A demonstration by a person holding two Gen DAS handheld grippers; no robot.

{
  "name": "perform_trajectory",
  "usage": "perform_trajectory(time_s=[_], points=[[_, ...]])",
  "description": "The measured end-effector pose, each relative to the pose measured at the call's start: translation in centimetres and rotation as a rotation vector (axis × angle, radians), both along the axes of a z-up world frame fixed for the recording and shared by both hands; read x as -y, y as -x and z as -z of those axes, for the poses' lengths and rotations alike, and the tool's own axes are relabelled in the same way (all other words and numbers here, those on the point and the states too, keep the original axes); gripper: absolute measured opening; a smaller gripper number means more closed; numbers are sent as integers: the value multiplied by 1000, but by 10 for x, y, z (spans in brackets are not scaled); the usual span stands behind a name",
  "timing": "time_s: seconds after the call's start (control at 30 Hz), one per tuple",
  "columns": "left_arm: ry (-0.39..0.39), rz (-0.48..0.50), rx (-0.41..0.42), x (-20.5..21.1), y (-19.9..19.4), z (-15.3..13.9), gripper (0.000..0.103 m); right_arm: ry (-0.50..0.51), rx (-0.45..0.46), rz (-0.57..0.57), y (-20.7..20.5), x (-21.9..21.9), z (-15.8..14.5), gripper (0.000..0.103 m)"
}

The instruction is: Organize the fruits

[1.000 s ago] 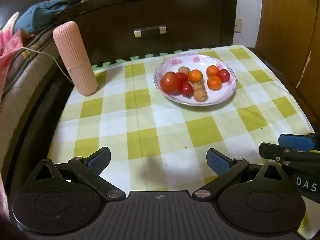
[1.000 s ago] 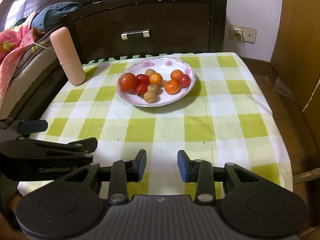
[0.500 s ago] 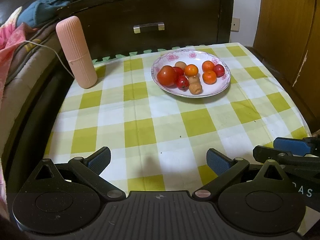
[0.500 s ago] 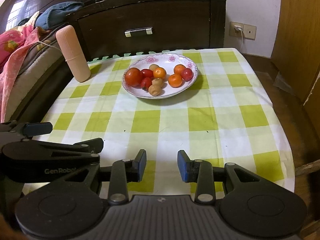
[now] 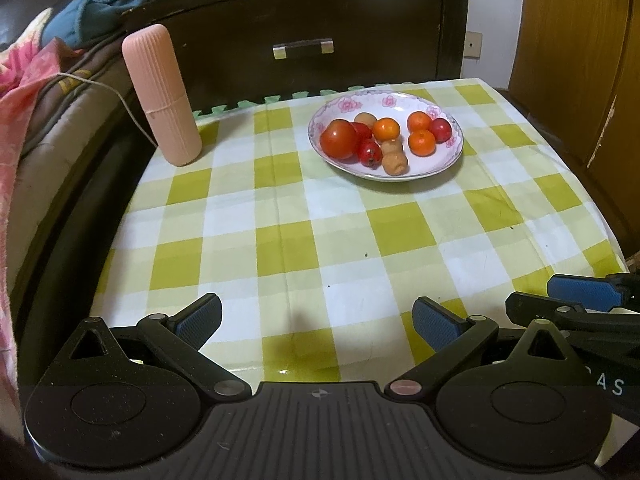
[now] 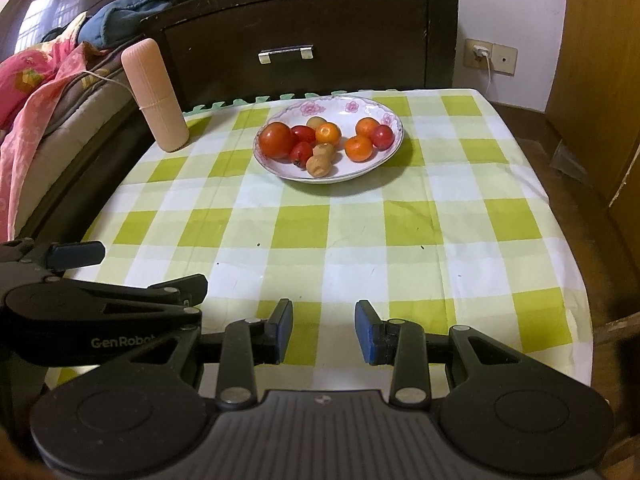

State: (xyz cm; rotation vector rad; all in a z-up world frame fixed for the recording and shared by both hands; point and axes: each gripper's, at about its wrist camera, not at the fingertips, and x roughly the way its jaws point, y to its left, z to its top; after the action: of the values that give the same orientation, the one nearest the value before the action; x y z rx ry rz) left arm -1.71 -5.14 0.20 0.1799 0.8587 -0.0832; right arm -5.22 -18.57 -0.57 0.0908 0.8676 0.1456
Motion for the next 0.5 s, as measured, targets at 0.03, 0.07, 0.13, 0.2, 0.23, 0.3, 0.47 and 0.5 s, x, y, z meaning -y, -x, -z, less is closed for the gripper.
perform_trajectory(time_s=[0.03,0.07,0.13,0.2,0.23,0.3,0.47,0.5], points=[[-1,1,-2,0,0,0,102,0,-2,0,0,0,0,33],[-2,2,-3,0,1,1,102,1,-3,-1,1,-1,1,33],[-2,3,-4,0,2,1,102,1,-4,-1,2,-1,1,33],[-2,2,-4,0,2,1,102,0,-5,-2,2,-1,1,33],[-2,2,-4,0,2,1,101,-1,-6,-2,2,-1,1,33],[-1,3,-5,0,2,1,101,0,-6,-3,2,-2,1,33],[2,3,-8,-1,4,1,101,0,-6,-2,3,-2,1,33],[1,3,-7,-1,4,1,101,-1,-6,-2,3,-2,1,33]])
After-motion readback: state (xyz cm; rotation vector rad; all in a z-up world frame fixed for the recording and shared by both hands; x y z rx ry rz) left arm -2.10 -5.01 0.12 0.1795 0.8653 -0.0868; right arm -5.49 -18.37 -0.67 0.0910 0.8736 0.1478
